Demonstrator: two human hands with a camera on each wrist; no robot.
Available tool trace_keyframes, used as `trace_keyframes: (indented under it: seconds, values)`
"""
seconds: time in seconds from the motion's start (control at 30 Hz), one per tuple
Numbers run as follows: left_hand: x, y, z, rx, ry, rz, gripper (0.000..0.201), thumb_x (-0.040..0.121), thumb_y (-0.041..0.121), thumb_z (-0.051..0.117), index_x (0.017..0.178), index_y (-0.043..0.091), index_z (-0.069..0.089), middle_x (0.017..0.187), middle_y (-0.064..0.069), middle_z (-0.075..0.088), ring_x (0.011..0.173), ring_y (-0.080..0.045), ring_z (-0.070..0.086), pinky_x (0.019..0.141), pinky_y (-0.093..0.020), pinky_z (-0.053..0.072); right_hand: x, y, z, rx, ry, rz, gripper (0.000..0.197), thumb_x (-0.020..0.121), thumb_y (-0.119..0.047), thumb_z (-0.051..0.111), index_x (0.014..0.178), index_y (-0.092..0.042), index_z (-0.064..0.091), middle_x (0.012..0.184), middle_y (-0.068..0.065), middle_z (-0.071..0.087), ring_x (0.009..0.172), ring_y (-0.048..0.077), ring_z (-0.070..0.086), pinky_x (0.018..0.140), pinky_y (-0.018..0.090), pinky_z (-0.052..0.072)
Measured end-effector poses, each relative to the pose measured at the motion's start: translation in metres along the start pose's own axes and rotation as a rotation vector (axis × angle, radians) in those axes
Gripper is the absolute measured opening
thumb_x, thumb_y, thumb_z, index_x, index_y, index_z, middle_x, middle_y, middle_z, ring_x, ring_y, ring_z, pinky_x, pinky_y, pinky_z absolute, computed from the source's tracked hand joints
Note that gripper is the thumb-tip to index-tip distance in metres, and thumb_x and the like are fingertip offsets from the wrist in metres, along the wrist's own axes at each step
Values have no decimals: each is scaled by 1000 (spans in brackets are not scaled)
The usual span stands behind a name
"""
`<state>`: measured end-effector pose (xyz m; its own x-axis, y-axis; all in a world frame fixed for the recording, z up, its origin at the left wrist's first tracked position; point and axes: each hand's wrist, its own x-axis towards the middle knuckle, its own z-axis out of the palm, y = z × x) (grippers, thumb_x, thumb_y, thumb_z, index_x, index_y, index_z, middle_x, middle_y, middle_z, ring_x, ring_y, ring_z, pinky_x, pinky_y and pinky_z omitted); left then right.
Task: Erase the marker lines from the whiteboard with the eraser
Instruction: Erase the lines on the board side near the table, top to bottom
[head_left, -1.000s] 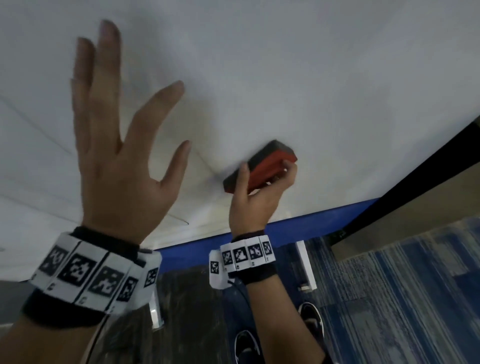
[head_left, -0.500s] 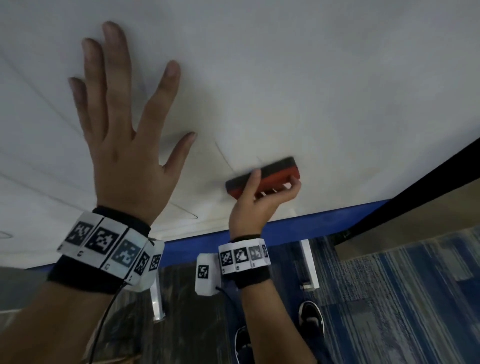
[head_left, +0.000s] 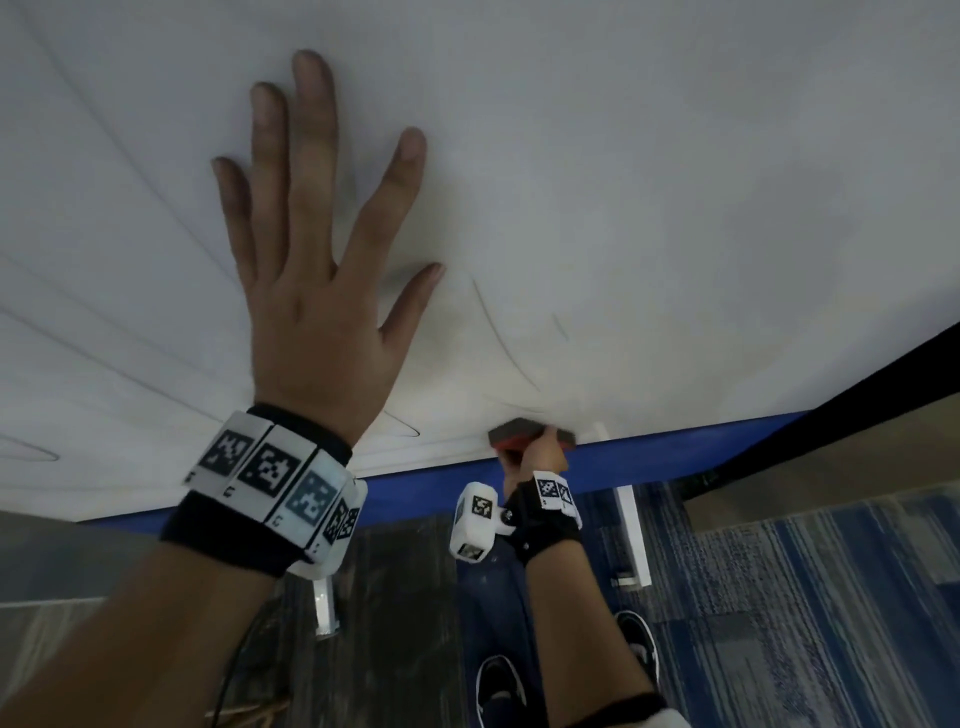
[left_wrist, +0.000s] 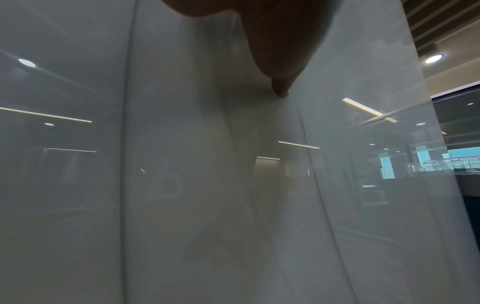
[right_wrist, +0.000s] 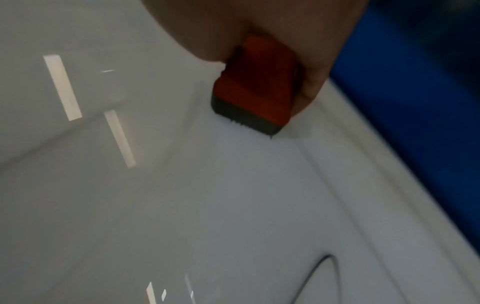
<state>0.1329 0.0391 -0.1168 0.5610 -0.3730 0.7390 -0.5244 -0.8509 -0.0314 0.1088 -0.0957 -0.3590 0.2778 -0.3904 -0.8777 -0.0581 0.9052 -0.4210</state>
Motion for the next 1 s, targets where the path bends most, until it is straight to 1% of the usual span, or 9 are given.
trace_keyframes:
  seconds: [0.1, 0.23, 0.3, 0.47, 0.53, 0.6, 0.67, 0.8, 1.0]
  values:
    - [1, 1, 1, 2, 3, -3, 59, 101, 37, 66, 151, 15, 43, 153, -41, 31, 144, -51, 20, 122, -57, 9, -57, -22, 13, 75, -128, -540, 61, 103, -15, 57, 149, -17, 17, 134, 11, 46, 105, 16, 59, 93, 34, 54]
    - [1, 1, 3, -6, 11, 1, 58, 101, 36, 66, 150, 14, 43, 151, -42, 32, 142, -52, 21, 121, -61, 13, -112, -18, 21, -172, -399, -1065, 66, 96, -14, 66, 135, -44, 22, 133, 5, 46, 115, 22, 58, 90, 30, 58]
    - [0, 3, 4, -7, 16, -7, 59, 101, 35, 66, 150, 15, 41, 151, -42, 32, 143, -52, 21, 121, -61, 13, -98, -11, 18, -152, -349, -1054, 65, 97, -17, 66, 136, -46, 23, 137, 9, 45, 116, 23, 58, 91, 32, 58]
    - [-1, 5, 4, 4, -2, -11, 59, 102, 36, 65, 151, 15, 42, 153, -39, 31, 144, -50, 20, 122, -61, 14, -40, 16, -4, -146, -45, -444, 66, 101, -21, 60, 151, -13, 18, 138, 24, 51, 97, 25, 57, 85, 30, 51]
    - [-1, 6, 3, -2, -11, -16, 57, 103, 35, 63, 152, 15, 43, 155, -37, 30, 145, -49, 21, 122, -61, 14, -44, 6, -5, -146, -41, -476, 66, 101, -19, 61, 151, -13, 18, 138, 23, 51, 98, 25, 58, 81, 25, 53]
    - [0, 6, 1, -13, -13, -15, 53, 105, 30, 59, 153, 16, 43, 157, -35, 29, 147, -47, 20, 123, -60, 13, -66, -18, 6, -74, -145, -747, 66, 99, -14, 63, 149, -23, 20, 138, 16, 48, 105, 24, 61, 78, 19, 57]
    - [0, 4, -3, -27, -5, -3, 49, 106, 17, 55, 154, 17, 42, 159, -31, 28, 149, -44, 18, 124, -57, 12, -99, -47, 21, -91, -263, -1130, 65, 95, -13, 69, 142, -32, 29, 137, 14, 45, 118, 30, 58, 92, 36, 59]
    - [-2, -8, -17, -40, -15, 44, 59, 102, -4, 52, 155, 17, 40, 163, -22, 26, 153, -35, 18, 127, -46, 10, -124, -87, 37, -325, -331, -1867, 57, 85, -16, 77, 134, -18, 47, 123, 22, 44, 111, 36, 51, 95, 44, 50]
    - [-1, -3, -25, -82, -34, 37, 66, 95, -13, 55, 154, 15, 42, 164, -21, 26, 154, -34, 20, 128, -45, 11, -7, -87, -22, -1293, -560, -2507, 55, 80, -14, 81, 123, -39, 59, 122, 9, 50, 105, 32, 49, 89, 47, 45]
